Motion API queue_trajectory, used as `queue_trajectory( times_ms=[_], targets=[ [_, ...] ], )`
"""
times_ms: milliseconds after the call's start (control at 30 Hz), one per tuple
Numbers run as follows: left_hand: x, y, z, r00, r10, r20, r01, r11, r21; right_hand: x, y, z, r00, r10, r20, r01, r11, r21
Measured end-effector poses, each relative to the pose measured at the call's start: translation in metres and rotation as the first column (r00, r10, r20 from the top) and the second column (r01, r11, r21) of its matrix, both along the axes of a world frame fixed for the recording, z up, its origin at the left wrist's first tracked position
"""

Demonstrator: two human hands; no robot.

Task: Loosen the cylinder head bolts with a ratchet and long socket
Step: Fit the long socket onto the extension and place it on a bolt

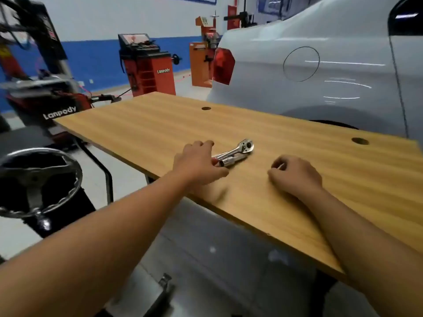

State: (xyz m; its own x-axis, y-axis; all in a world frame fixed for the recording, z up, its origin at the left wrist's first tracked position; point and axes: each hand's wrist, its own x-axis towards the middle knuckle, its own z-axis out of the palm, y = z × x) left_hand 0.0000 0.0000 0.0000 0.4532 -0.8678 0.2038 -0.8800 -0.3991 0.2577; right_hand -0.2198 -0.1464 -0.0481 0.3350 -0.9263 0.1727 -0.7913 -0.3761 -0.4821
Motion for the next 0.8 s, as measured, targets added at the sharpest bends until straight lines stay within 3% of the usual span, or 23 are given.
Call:
queue_trajectory(
  times_ms=[133, 400, 533, 600, 700, 800],
  targets=[
    [0.003, -0.056, 0.011, 0.999, -0.039, -0.019, 0.043, 0.947, 0.318, 0.04, -0.018, 0.006, 0.997, 0.063, 0.053, -0.064, 0.998, 0.01],
    [-0.004, -0.107, 0.005, 0.972, -0.215, 0.096, 0.161, 0.904, 0.397, 0.048, -0.039, -0.007, 0.987, 0.039, 0.156, -0.04, 0.999, 0.005],
    [0.0, -0.107, 0.002, 0.968, -0.241, 0.067, 0.19, 0.882, 0.43, 0.046, -0.031, -0.012, 0.991, 0.021, 0.135, -0.019, 1.0, -0.013],
    [0.005, -0.102, 0.005, 0.973, -0.229, 0.005, 0.205, 0.878, 0.433, 0.045, -0.025, -0.015, 0.992, 0.014, 0.122, -0.011, 1.0, -0.02],
    [0.013, -0.088, 0.009, 0.969, -0.138, -0.206, 0.205, 0.914, 0.351, 0.04, -0.016, -0.014, 0.988, 0.037, 0.152, -0.035, 0.999, -0.015],
    [0.021, -0.064, 0.009, 0.889, -0.021, -0.457, 0.127, 0.971, 0.203, 0.039, -0.01, -0.008, 0.982, 0.035, 0.185, -0.039, 0.999, 0.018]
  ],
)
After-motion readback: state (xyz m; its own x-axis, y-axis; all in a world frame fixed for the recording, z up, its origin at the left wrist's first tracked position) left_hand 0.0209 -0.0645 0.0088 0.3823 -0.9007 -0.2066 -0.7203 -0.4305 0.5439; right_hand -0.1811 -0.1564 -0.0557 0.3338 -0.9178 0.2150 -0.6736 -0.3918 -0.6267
